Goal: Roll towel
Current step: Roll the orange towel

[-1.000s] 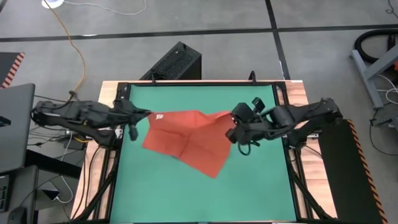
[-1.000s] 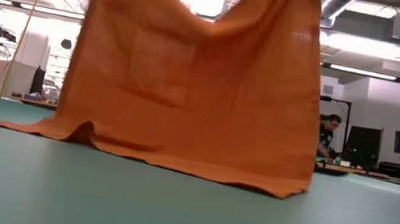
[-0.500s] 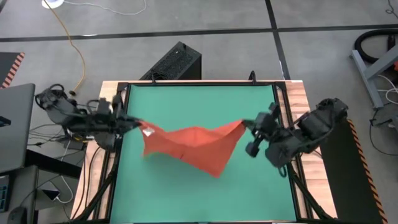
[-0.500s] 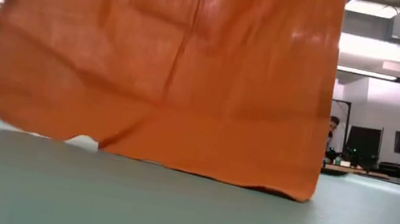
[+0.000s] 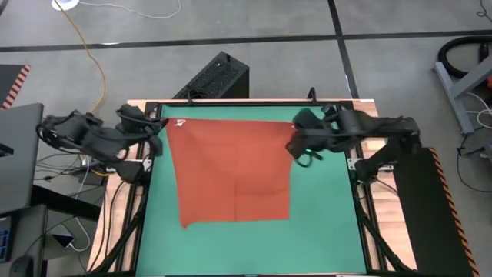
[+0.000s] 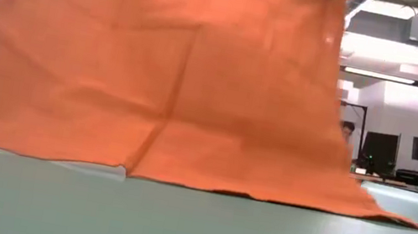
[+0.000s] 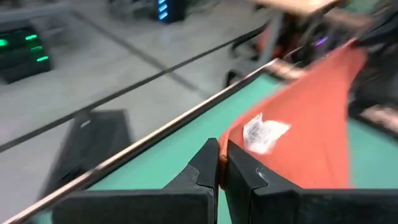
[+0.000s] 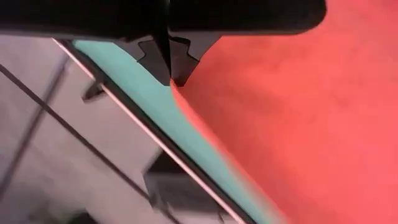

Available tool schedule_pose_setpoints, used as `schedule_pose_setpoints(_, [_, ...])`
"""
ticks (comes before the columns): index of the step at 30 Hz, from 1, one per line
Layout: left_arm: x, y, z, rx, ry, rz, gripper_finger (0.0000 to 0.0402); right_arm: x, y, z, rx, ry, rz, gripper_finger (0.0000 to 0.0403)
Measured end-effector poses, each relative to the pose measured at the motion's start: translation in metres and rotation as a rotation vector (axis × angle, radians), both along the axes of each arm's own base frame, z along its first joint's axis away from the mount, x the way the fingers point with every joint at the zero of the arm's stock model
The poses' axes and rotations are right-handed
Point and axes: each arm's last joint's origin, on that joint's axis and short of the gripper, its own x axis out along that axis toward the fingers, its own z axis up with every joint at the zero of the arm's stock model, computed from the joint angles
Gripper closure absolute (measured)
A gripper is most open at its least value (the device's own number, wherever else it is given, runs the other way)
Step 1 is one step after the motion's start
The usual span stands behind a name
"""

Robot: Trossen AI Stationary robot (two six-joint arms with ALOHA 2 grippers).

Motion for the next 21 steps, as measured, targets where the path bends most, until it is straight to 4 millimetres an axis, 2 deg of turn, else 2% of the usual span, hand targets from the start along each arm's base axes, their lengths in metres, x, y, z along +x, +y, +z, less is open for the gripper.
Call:
schedule_pose_setpoints(5, [0.013,0.005,-0.037,0.037,0.124,0.081,0.0401,0.015,-0.015,-0.038,0.001,0.113,-0.062,0.0403])
schedule_pose_setpoints(12, [0.031,0.015,-0.085,0.137,0.294,0.141,0.0401,0.032,-0.032,-0.079,0.005,0.14,-0.055,0.0403])
schedule_pose_setpoints(17, [0.042,0.02,-0.116,0.144,0.355,0.137,0.0401,0.039,-0.037,-0.098,0.011,0.129,-0.047,0.0403])
schedule_pose_setpoints(21, [0.044,0.02,-0.139,0.086,0.404,0.081,0.0401,0.04,-0.028,-0.106,0.067,0.131,-0.001,0.0403])
